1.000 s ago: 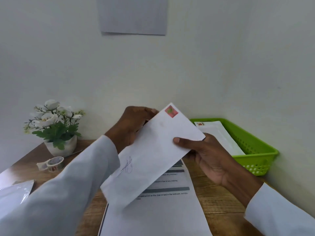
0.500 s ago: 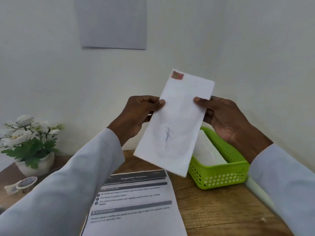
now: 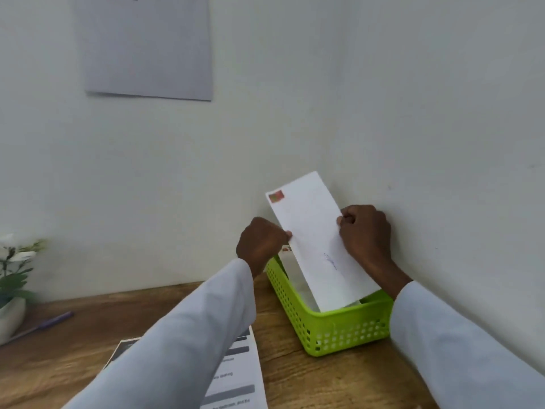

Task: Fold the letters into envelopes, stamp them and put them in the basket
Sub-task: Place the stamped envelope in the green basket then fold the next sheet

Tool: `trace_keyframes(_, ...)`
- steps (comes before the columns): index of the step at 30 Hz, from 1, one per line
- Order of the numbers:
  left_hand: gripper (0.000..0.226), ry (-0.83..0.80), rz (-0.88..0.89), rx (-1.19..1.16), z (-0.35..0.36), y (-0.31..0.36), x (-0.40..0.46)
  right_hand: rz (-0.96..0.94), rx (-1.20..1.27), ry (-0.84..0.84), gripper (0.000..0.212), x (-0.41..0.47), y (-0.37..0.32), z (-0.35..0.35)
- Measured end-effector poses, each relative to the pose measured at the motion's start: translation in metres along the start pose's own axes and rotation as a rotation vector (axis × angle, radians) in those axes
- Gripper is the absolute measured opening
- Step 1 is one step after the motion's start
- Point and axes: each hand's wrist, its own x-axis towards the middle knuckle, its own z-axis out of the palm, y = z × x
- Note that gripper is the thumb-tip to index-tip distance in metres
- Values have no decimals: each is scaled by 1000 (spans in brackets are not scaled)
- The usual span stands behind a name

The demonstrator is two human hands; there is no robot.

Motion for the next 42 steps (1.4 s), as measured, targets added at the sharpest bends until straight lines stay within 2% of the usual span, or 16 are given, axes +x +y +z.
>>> trace_keyframes(3, 45, -1, -49, 216, 17, -12, -2, -24, -221, -111, 14, -1, 19, 14)
trace_keyframes(9, 41, 51, 46, 618, 34, -27, -1, -97, -453, -346, 20, -11, 34, 21)
trace_keyframes(13, 36, 27, 102, 739, 36, -27, 1, -115, -530, -420, 20, -13, 36, 25)
trace_keyframes(16, 48, -54, 68, 804, 36, -25, 5, -116, -550, -451, 21, -12, 37, 27)
trace_keyframes(19, 56, -69, 67, 846, 37, -25, 8, -118, -540, -434, 22, -11, 39, 29)
trace_keyframes(23, 52, -8, 110, 734, 37, -27, 4, -97, -440, -390, 16, -12, 41, 30)
trace_keyframes(26, 35, 29, 138, 395, 31, -38, -1, -57, -285, -361, 9, -12, 38, 26)
trace_keyframes(28, 21, -38, 147, 121, 19, -46, -10, -85, -198, -327, 5, -14, 25, 20)
trace_keyframes(30, 16, -101, 158, -9, 3, -52, -22, -143, -109, -295, 4, -22, 7, 10)
trace_keyframes(34, 12, -185, 185, 8, -41, -58, -56, -251, 155, -319, 6, -53, -34, -4)
trace_keyframes(37, 16, -186, 161, 39, -80, -66, -84, -379, 291, -424, 11, -89, -58, -7)
trace_keyframes(42, 15, -92, 10, -32, -147, -101, -128, -531, 108, -621, 4, -151, -66, 4)
